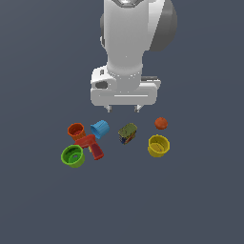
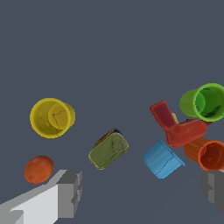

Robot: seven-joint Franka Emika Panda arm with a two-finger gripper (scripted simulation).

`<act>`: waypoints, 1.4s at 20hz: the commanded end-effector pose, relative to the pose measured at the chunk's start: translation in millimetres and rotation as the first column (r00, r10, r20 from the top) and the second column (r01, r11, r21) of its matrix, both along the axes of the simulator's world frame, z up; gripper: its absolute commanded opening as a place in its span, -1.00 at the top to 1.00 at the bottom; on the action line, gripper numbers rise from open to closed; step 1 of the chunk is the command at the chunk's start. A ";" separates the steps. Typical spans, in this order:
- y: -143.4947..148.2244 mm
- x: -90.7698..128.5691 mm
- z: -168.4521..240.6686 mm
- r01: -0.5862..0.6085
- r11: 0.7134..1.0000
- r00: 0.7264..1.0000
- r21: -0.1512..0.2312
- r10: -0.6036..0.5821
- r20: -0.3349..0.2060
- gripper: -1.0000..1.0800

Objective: Pick up a designated object from a clutter of objects.

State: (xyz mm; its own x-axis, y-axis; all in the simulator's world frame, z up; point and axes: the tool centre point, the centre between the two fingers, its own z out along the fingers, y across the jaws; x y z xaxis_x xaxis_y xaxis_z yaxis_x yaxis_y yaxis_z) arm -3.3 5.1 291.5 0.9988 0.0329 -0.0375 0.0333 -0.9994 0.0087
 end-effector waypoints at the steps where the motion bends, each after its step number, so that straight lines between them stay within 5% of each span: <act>1: 0.0 0.0 0.0 0.000 1.000 1.000 0.000 0.000 0.000 -0.23; 16: -12.3 4.7 -5.9 0.011 1.000 0.999 -0.002 -0.011 -0.032 -0.23; 28: -82.2 15.3 -57.3 -0.057 0.997 0.974 -0.043 0.046 -0.223 -0.23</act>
